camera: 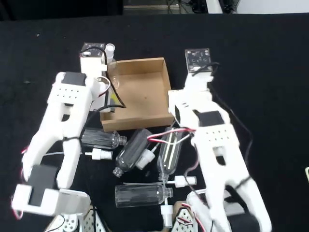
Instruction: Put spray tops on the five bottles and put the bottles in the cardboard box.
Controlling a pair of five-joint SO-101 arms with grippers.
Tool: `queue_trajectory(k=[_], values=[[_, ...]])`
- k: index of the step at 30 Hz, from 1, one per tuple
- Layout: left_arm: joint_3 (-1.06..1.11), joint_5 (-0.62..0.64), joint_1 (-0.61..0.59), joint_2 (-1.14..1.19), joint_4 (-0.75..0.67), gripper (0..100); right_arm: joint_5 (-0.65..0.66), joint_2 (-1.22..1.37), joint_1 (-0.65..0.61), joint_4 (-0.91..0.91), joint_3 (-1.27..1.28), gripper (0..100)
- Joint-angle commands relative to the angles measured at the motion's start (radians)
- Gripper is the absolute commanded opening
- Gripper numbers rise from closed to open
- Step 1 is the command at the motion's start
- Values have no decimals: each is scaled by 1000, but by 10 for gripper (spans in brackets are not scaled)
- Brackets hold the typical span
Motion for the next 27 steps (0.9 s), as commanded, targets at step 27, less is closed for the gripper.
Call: queue_trajectory(k=[27], values=[[200,-1413,-257,-288,252,214,5,-139,25,110,39,201]])
